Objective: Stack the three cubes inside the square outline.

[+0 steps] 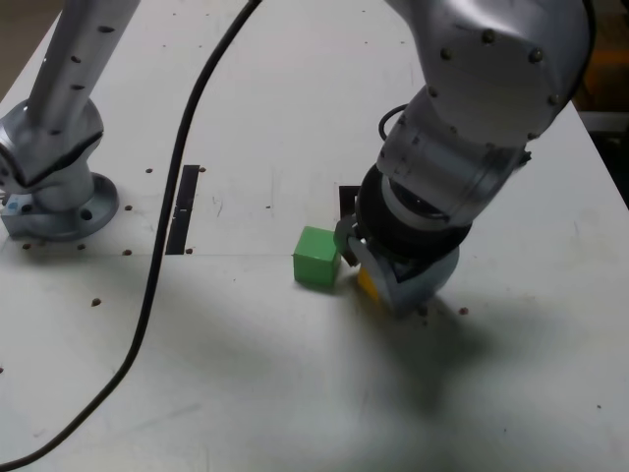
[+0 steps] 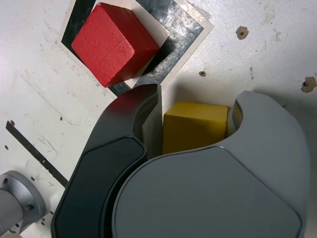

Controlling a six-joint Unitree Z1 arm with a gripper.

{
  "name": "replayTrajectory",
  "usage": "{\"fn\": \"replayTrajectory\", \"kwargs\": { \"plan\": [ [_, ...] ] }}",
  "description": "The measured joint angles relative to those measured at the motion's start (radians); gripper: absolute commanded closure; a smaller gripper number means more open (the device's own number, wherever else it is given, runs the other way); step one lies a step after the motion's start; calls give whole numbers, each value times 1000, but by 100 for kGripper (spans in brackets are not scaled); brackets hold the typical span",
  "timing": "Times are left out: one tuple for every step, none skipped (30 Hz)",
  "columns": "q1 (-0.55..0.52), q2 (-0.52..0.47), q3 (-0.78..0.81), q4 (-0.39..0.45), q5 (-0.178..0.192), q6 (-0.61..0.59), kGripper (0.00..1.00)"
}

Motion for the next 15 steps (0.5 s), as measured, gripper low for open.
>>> {"fn": "replayTrajectory", "kwargs": {
  "plan": [
    [0, 0, -1, 2, -2, -1, 95],
    [0, 0, -3, 5, -4, -1, 95],
    [0, 0, -5, 8, -6, -1, 96],
    [0, 0, -6, 11, -7, -1, 96],
    [0, 0, -7, 13, -8, -1, 96],
    [0, 0, -8, 15, -8, -1, 96],
    [0, 0, -9, 17, -8, -1, 96],
    [0, 0, -11, 19, -10, -1, 96],
    [0, -1, -13, 21, -13, -1, 96],
    [0, -1, -14, 22, -14, -1, 96],
    [0, -2, -15, 24, -16, -1, 96],
    [0, -3, -17, 29, -19, -1, 96],
    [-1, -7, -22, 38, -20, -5, 96],
    [-3, -12, -27, 47, -20, -9, 96],
    [-6, -20, -30, 56, -19, -14, 96]
  ]
}}
